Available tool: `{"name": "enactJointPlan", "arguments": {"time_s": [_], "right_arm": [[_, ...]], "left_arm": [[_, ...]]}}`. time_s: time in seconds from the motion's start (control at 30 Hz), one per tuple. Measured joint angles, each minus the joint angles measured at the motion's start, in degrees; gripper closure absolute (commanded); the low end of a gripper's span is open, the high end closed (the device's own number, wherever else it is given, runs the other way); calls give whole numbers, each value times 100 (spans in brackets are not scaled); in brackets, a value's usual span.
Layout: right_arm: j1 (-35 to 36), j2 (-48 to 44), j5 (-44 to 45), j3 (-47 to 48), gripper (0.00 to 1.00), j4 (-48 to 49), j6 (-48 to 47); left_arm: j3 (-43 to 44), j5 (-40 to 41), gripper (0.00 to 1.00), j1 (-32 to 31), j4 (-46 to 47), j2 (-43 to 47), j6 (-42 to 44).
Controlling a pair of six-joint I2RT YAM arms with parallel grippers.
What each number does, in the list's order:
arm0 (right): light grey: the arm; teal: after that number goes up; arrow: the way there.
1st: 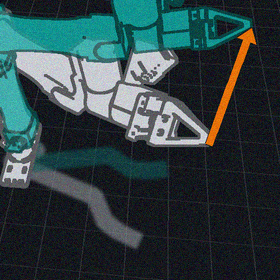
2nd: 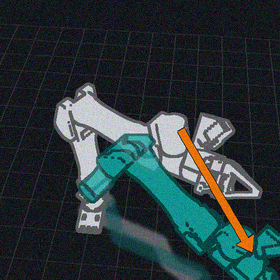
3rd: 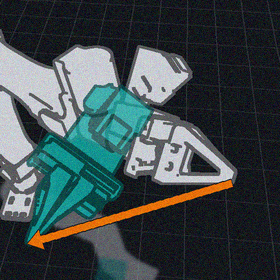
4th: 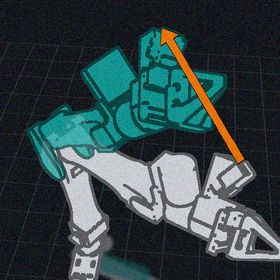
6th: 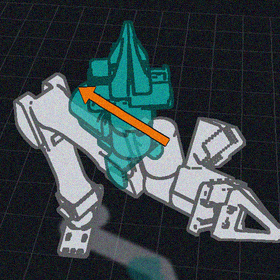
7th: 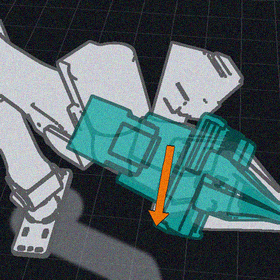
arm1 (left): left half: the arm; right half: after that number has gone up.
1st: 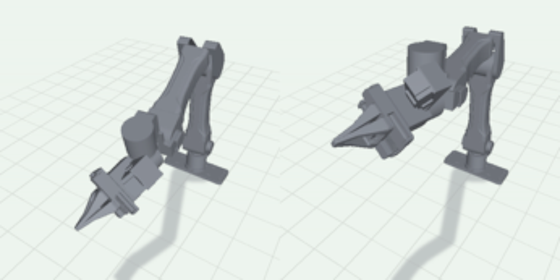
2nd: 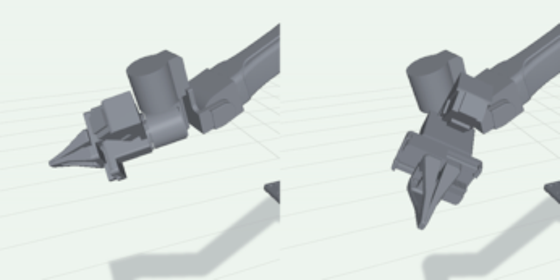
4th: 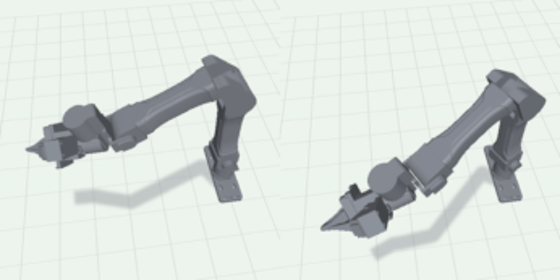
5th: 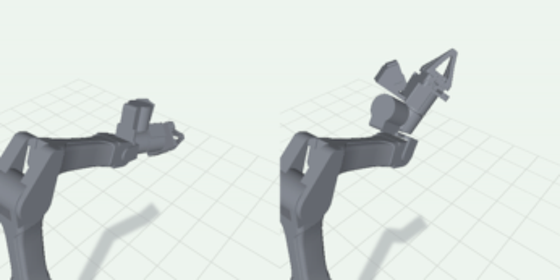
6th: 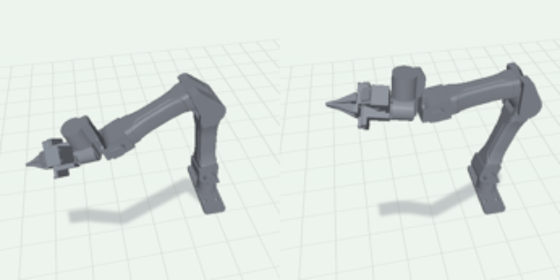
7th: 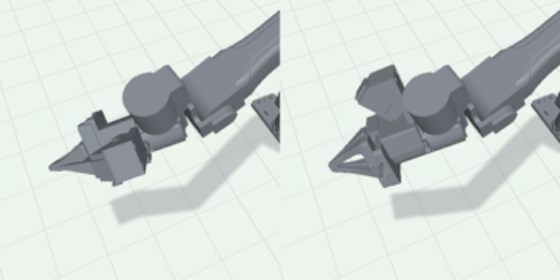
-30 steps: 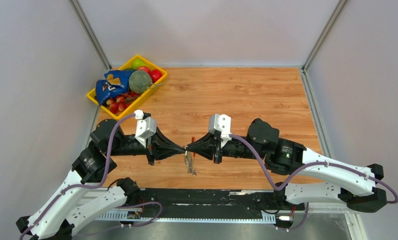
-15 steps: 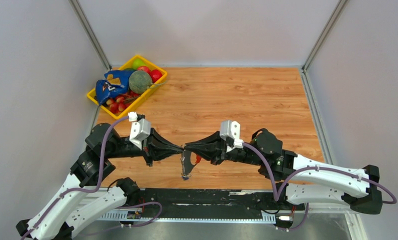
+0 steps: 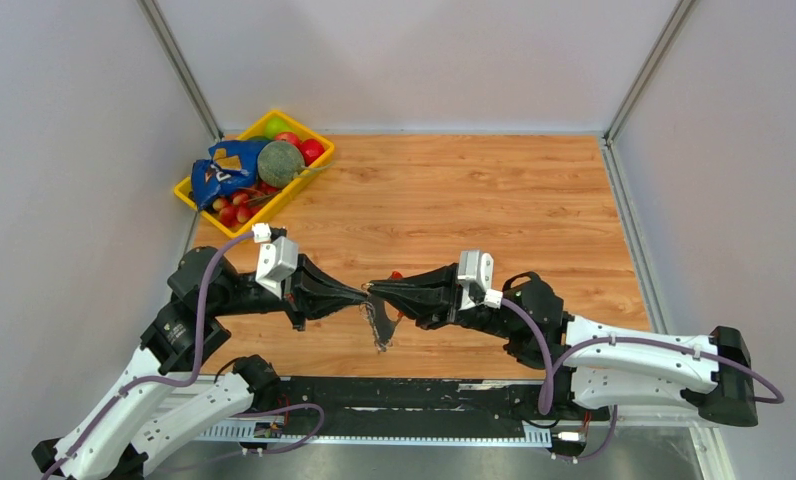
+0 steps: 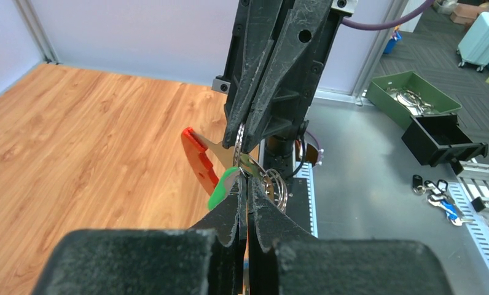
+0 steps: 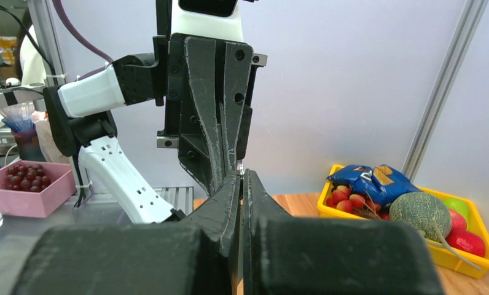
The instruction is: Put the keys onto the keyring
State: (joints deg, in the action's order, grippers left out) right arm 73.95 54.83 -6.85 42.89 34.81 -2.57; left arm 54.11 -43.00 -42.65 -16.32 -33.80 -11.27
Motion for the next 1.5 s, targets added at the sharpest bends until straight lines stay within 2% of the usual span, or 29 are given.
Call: {"name": "enactJointPlan", "arguments": {"time_s": [0.4, 0.53, 0.67, 0.83, 1.0, 1.27, 1.5], "right_arm": [[415, 761, 831, -247, 100, 1722, -240], [533, 901, 1012, -245, 100, 1989, -378], [588, 918, 1143, -245, 100, 2074, -487], [588, 859, 1270, -245, 100, 2061, -568], [588, 557, 1368, -269, 100, 1969, -612], [588, -136, 1423, -363, 100, 1572, -619], [588, -686, 1246, -197, 100, 269, -603]], "left_arm": [[0, 50, 99, 11, 87, 83, 4], [0, 90, 91, 11, 76, 140, 7], [0, 140, 76, 11, 70, 164, 24], [0, 177, 60, 11, 33, 223, 33], [0, 315, 52, 4, -140, 289, 28], [0, 675, 46, 4, -214, 494, 24], [-74, 745, 43, 4, -83, 566, -35]]}}
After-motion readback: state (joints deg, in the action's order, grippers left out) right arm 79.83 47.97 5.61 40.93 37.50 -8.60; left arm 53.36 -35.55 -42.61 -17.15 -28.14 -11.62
